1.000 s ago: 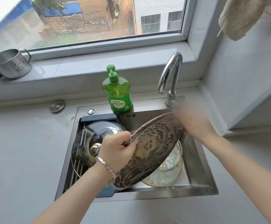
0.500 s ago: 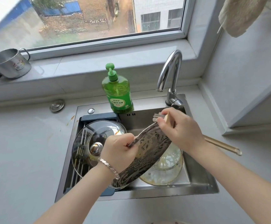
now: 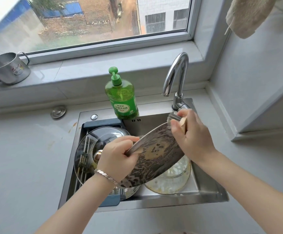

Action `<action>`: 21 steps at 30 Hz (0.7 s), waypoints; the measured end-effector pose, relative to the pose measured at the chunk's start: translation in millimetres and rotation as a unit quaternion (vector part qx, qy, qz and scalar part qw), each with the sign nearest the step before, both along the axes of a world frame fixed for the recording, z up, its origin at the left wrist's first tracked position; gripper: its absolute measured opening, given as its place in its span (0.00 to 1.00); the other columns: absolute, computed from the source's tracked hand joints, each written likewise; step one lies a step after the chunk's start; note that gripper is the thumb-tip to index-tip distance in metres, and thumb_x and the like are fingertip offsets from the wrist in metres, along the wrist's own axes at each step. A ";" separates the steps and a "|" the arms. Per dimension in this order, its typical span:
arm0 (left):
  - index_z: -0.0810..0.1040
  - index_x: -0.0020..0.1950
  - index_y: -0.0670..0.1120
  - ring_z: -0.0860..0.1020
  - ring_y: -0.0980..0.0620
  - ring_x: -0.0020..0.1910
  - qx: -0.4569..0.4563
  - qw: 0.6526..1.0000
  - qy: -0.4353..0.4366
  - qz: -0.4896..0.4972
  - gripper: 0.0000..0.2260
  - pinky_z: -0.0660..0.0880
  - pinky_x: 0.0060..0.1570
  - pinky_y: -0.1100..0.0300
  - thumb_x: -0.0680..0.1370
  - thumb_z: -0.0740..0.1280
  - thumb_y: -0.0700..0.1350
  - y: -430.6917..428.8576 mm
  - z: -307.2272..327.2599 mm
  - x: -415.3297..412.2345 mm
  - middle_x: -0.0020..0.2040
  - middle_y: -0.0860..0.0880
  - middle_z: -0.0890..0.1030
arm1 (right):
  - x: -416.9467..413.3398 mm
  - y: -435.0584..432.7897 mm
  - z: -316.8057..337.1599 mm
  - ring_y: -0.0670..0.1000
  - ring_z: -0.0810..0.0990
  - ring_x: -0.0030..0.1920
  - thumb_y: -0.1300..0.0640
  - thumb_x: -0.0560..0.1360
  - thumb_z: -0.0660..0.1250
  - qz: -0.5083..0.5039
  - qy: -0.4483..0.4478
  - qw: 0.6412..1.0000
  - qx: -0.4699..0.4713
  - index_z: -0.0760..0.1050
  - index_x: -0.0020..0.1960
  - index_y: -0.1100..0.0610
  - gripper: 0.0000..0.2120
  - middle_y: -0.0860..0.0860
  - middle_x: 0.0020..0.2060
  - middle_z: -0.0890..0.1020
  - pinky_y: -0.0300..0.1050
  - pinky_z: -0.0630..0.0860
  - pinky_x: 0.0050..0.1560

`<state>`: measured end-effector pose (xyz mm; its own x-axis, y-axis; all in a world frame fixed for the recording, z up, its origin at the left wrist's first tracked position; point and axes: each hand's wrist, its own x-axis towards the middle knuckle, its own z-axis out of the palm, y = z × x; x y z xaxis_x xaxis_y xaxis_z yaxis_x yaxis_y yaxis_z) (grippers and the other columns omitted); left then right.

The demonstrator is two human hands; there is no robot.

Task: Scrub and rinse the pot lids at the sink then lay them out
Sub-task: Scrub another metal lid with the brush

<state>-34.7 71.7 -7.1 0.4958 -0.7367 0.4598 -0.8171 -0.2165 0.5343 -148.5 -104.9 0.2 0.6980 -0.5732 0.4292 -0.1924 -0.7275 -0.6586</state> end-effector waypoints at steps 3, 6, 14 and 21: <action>0.71 0.24 0.43 0.75 0.57 0.28 0.024 0.998 -0.060 -0.011 0.13 0.73 0.25 0.66 0.69 0.62 0.45 -21.0 9.3 -8.4 0.33 0.51 0.82 | 4.0 30.6 4.7 0.45 0.69 0.27 0.46 0.76 0.56 0.076 -0.002 0.993 -0.089 0.66 0.52 0.54 0.13 0.50 0.39 0.75 0.33 0.65 0.25; 0.75 0.27 0.42 0.71 0.55 0.23 0.039 0.997 -0.061 -0.010 0.13 0.70 0.22 0.63 0.69 0.61 0.45 -29.0 11.2 -7.9 0.24 0.51 0.76 | 6.3 30.1 8.7 0.49 0.73 0.27 0.44 0.76 0.56 0.063 0.015 0.993 -0.095 0.68 0.52 0.54 0.14 0.50 0.40 0.77 0.38 0.68 0.23; 0.61 0.23 0.46 0.61 0.55 0.24 -0.015 0.999 0.031 -0.007 0.18 0.56 0.22 0.73 0.69 0.66 0.46 -6.3 8.0 -2.3 0.22 0.55 0.61 | 1.8 -30.8 -4.9 0.55 0.75 0.45 0.46 0.80 0.53 -0.082 0.156 0.973 0.149 0.66 0.50 0.54 0.12 0.49 0.41 0.74 0.46 0.65 0.37; 0.60 0.25 0.51 0.59 0.60 0.22 -0.029 0.998 0.050 -0.011 0.17 0.54 0.24 0.76 0.68 0.66 0.45 -5.7 9.7 -7.3 0.24 0.63 0.56 | 4.0 -8.9 4.0 0.43 0.71 0.34 0.46 0.80 0.55 0.033 0.087 0.995 0.030 0.67 0.51 0.52 0.10 0.41 0.36 0.70 0.36 0.64 0.31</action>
<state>-42.0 65.9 2.6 0.5250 -0.7213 0.4517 -0.7637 -0.1650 0.6242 -144.5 -113.8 4.2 0.7955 -0.5446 0.2657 -0.2599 -0.7028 -0.6623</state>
